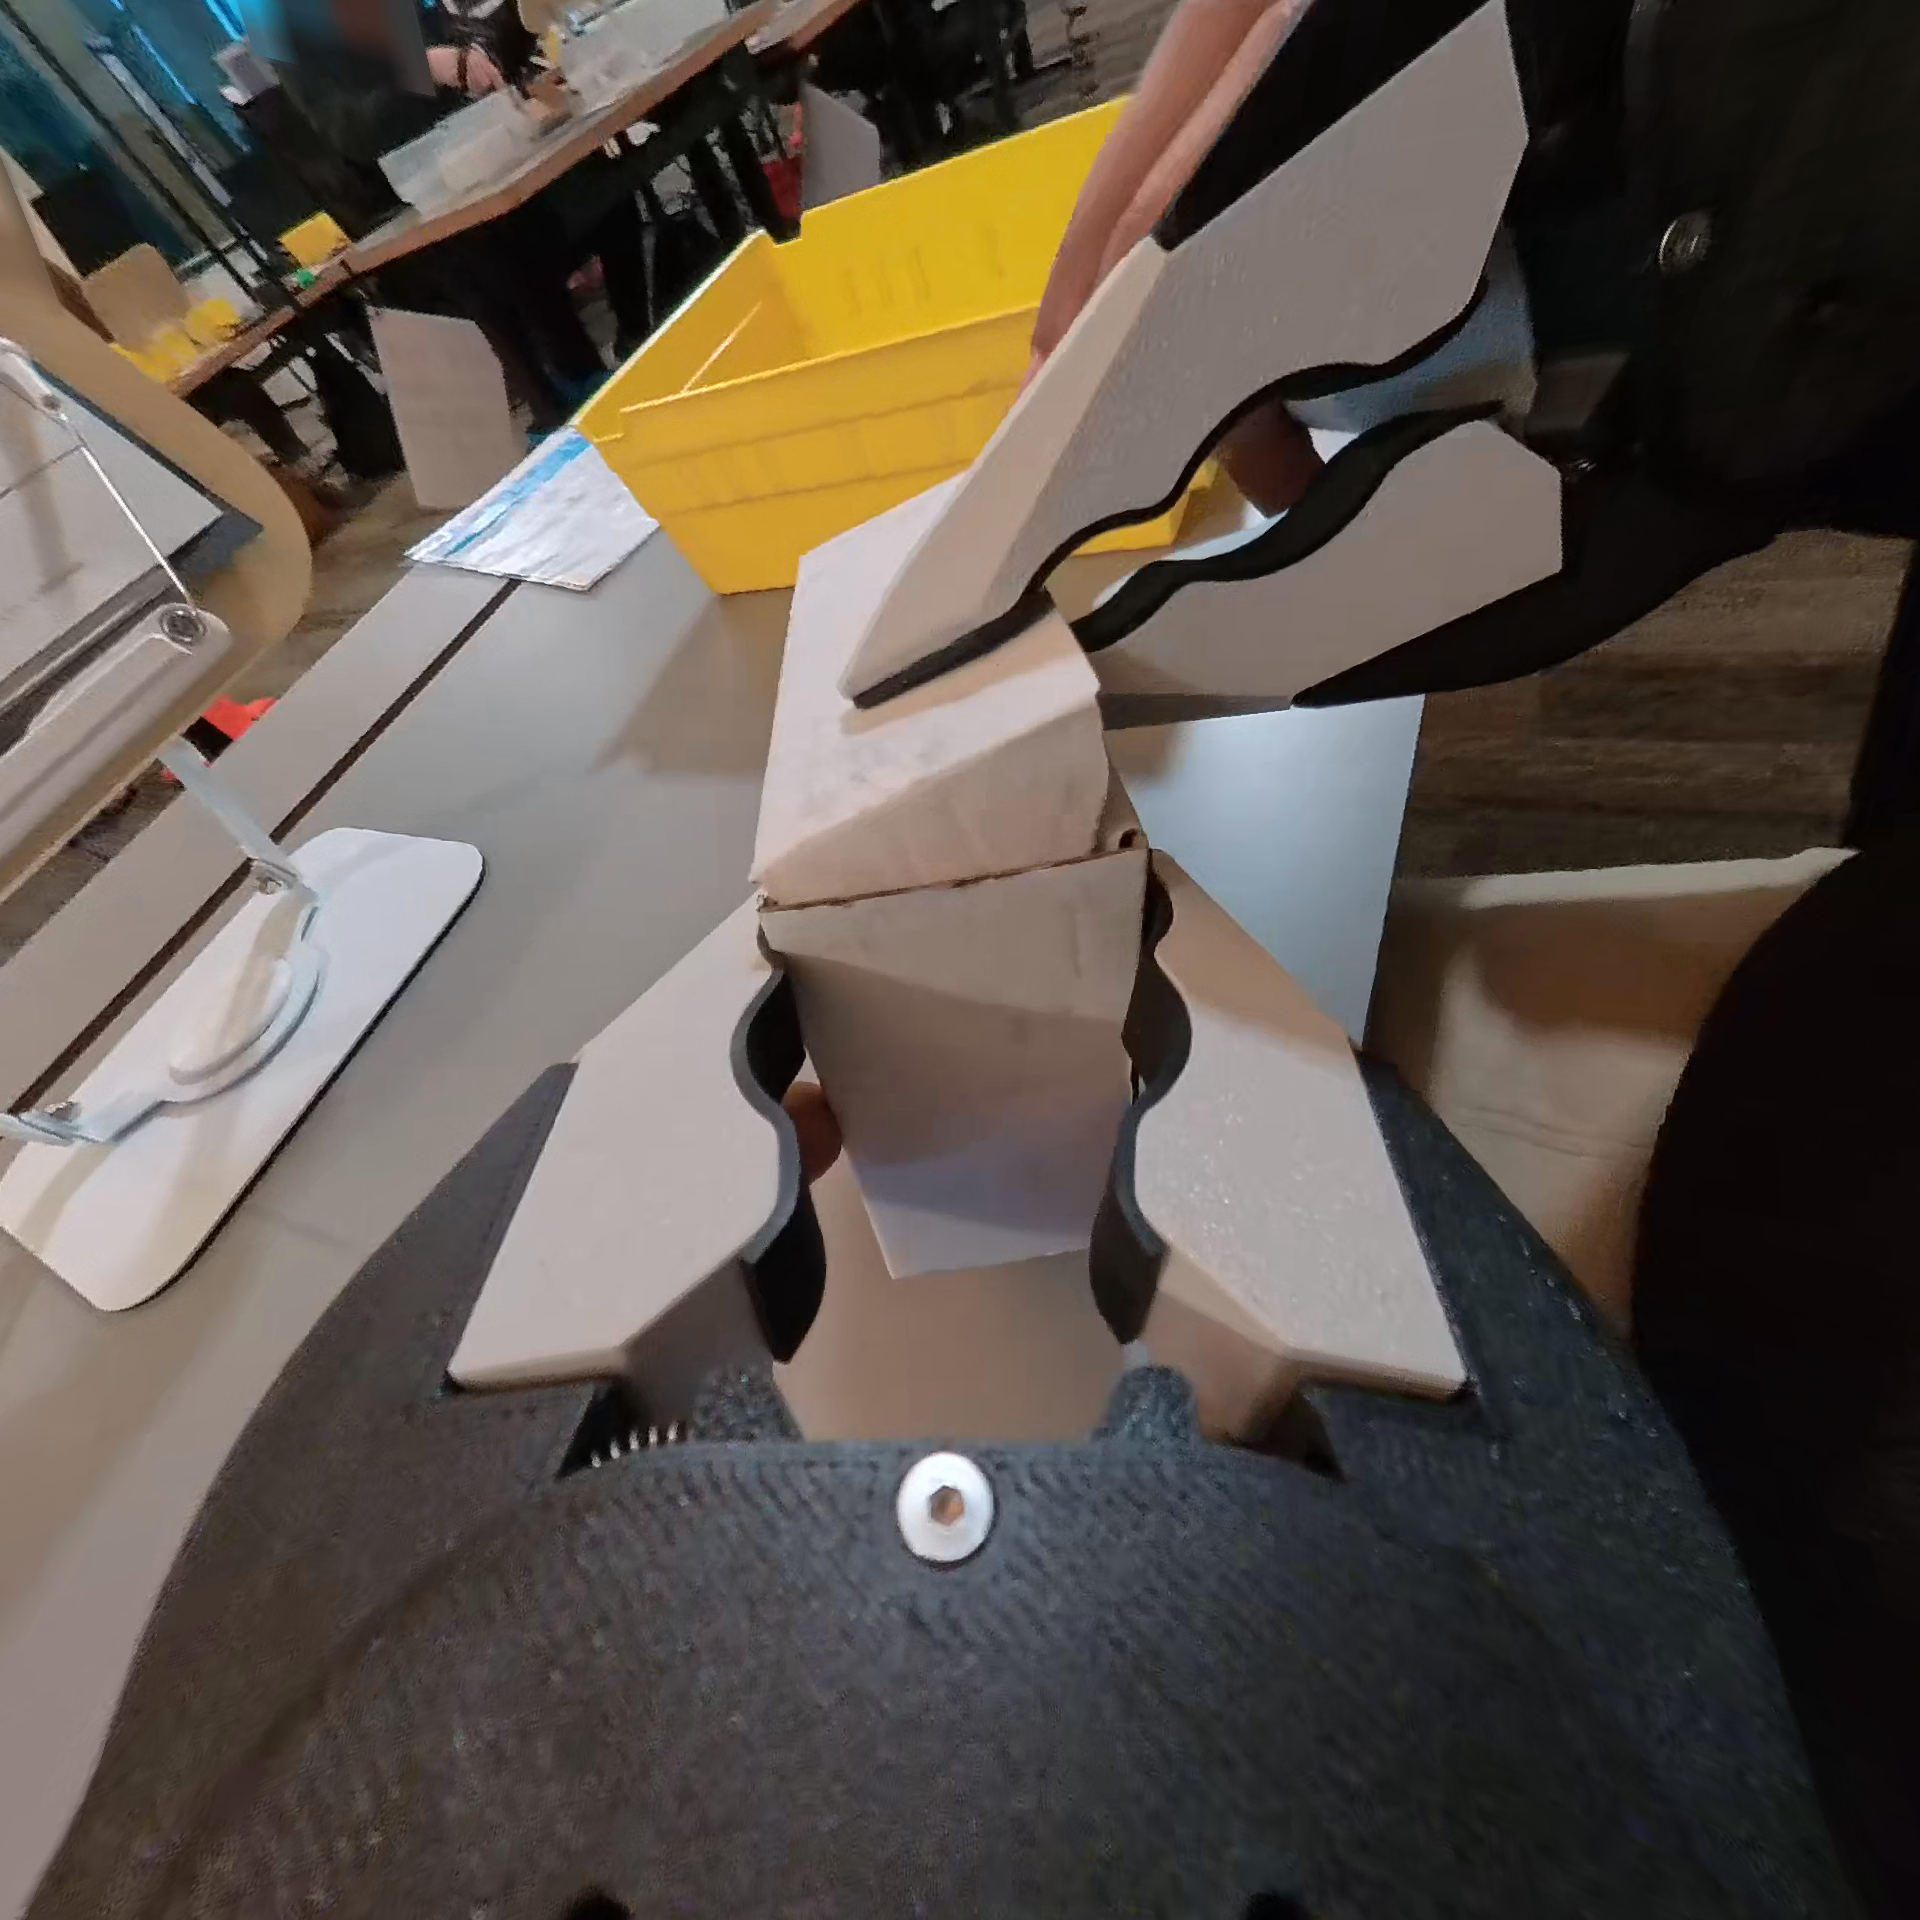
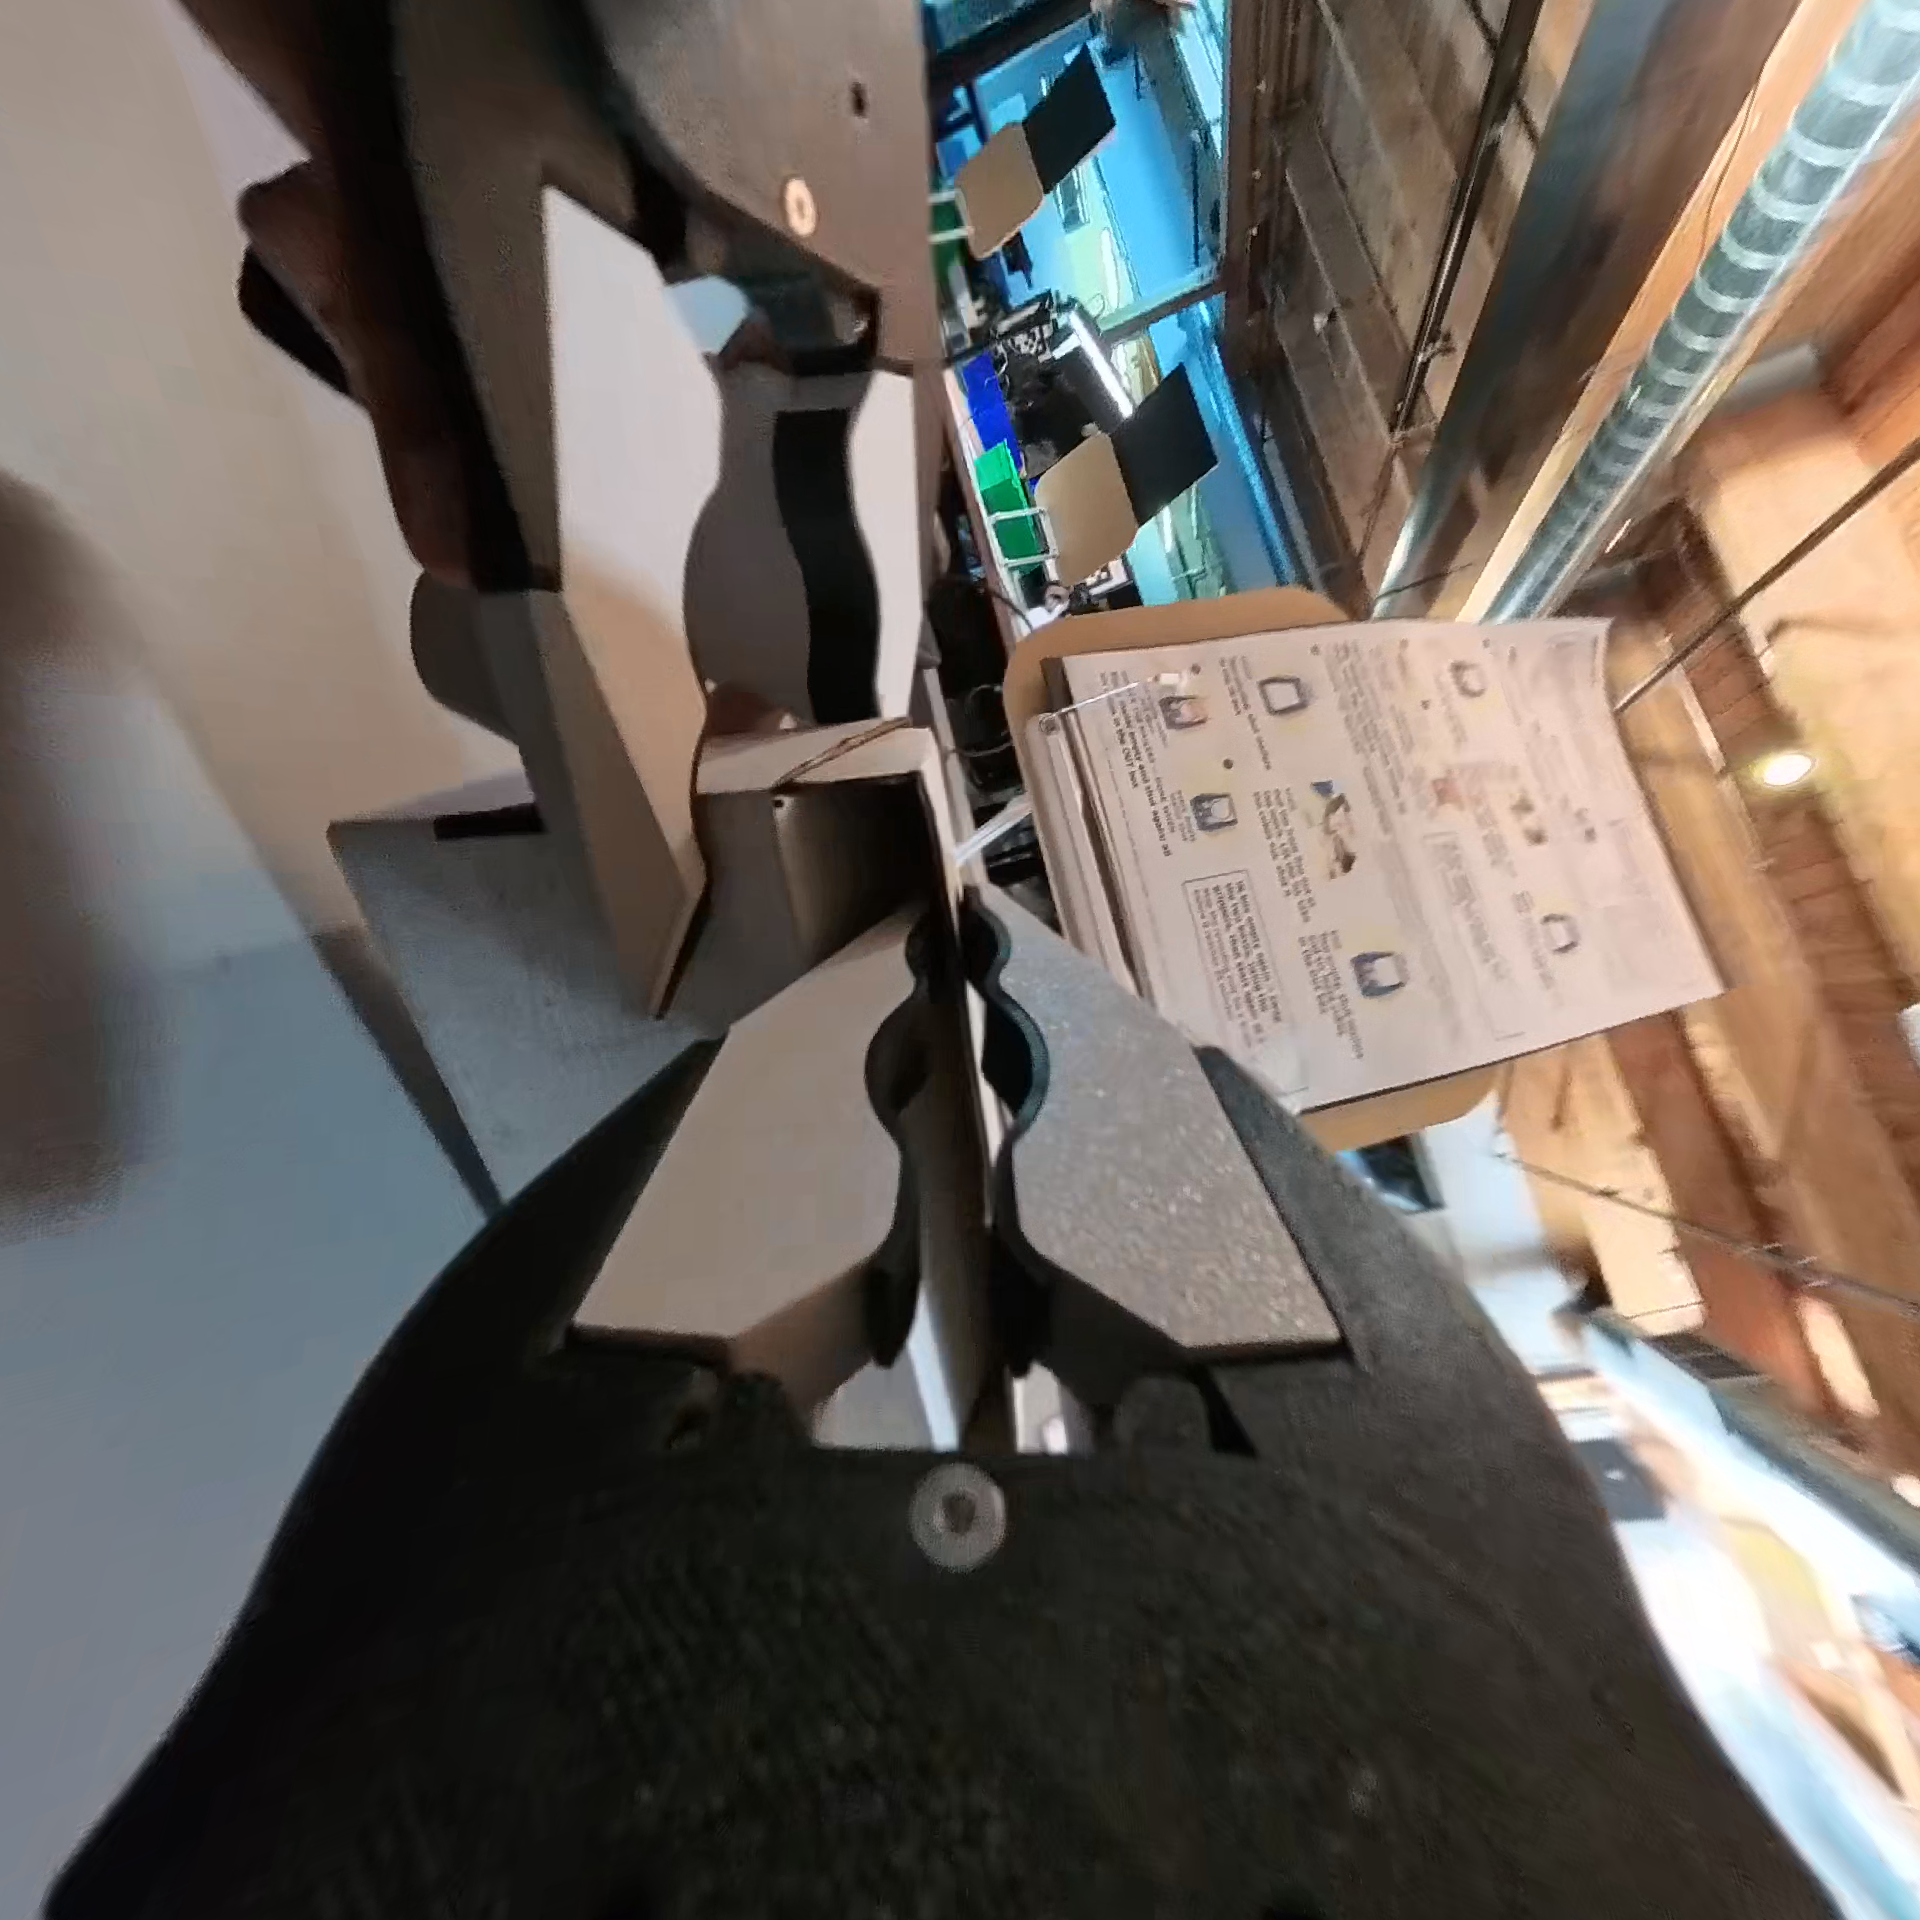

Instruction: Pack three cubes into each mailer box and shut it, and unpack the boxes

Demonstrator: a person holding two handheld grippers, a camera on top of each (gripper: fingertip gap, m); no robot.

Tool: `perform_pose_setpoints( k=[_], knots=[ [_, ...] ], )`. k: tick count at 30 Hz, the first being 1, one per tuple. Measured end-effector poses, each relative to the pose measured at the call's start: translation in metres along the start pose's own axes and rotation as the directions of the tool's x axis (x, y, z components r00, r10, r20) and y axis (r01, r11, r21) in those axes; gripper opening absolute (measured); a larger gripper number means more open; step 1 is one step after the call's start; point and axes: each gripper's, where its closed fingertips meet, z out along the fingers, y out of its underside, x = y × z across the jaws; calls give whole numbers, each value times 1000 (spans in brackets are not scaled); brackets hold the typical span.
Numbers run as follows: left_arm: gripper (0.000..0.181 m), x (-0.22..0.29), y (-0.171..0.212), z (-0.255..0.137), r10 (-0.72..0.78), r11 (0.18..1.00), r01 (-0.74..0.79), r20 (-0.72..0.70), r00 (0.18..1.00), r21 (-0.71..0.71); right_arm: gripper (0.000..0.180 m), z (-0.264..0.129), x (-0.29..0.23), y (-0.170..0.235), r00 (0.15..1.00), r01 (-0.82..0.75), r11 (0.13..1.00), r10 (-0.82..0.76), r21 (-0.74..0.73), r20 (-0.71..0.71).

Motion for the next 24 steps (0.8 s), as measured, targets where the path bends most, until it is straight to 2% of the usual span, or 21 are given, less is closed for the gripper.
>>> perform_pose_setpoints(
  k=[3,9,13,17,21,24],
  knots=[
    [61,-4,0,1,15,1000,-15,13,1000,10,2,1,5,1,994,-108,994,108,-9,22],
    [63,-5,8,-2,221,975,-220,55,974,-28,6,-3,8,-2,944,-308,951,305,5,130],
    [63,-15,21,-3,474,880,-460,134,870,-120,5,-3,-1,-2,960,-230,973,231,-23,161],
    [66,-22,26,-2,391,920,-381,184,902,-86,3,2,-6,3,985,-118,988,129,-96,117],
    [74,-24,9,-14,234,967,-248,186,954,60,1,2,-4,7,993,-73,988,85,-136,80],
    [77,-20,-10,-22,191,962,-222,184,964,161,3,4,-8,10,989,-90,983,107,-161,98]
  ],
)
